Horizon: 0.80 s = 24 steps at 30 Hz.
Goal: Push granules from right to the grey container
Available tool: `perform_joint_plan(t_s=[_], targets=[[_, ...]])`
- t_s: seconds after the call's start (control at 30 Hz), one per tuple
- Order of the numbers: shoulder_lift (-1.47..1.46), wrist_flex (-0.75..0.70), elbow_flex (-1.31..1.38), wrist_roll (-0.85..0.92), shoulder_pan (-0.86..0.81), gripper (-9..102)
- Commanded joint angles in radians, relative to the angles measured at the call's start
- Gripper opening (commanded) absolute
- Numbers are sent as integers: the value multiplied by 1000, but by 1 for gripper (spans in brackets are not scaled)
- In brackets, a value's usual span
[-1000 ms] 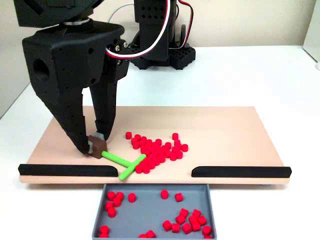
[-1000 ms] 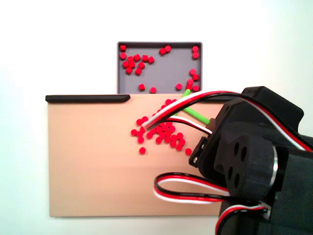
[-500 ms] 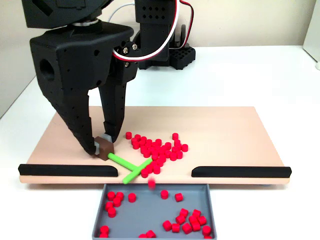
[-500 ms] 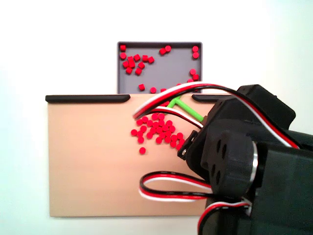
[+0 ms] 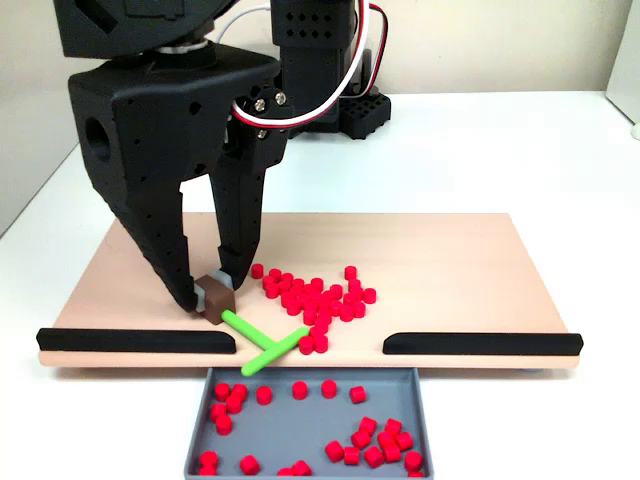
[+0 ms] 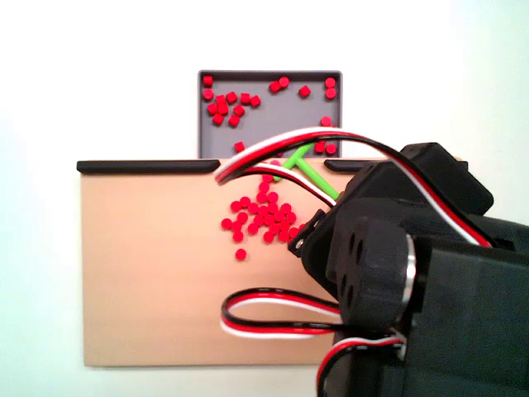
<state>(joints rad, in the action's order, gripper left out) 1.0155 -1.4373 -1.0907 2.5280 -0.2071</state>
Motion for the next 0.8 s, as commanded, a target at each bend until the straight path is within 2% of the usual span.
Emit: perform_joint_plan(t_s=[0.0, 0.4, 0.77], targets=[[0, 3, 32, -31, 12, 0], [-32, 3, 75, -218, 37, 0], [141, -11, 72, -666, 112, 0]])
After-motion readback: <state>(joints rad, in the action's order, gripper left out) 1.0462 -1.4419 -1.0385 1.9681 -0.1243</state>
